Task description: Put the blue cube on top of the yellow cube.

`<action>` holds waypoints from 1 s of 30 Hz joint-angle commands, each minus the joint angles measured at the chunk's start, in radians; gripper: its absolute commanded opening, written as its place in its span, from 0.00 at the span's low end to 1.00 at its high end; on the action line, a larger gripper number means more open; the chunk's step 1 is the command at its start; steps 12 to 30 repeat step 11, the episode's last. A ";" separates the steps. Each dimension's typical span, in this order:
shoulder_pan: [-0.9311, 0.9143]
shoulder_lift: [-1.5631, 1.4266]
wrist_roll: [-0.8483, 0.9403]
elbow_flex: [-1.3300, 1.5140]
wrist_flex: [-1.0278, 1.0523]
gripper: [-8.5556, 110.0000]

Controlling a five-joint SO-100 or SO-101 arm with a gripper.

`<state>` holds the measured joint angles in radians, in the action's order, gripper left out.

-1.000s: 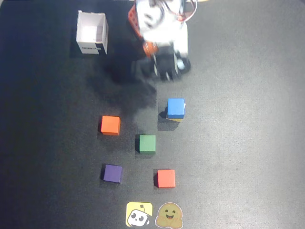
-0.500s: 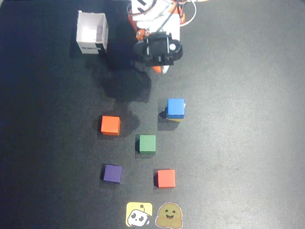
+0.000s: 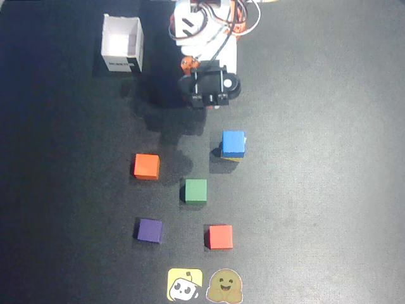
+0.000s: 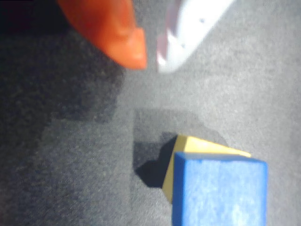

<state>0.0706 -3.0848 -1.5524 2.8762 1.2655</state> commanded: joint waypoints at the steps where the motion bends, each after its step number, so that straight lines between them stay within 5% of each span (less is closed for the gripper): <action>1: -0.005 -0.008 0.021 -0.005 0.003 0.07; 30: 0.003 -0.008 0.015 -0.003 0.003 0.07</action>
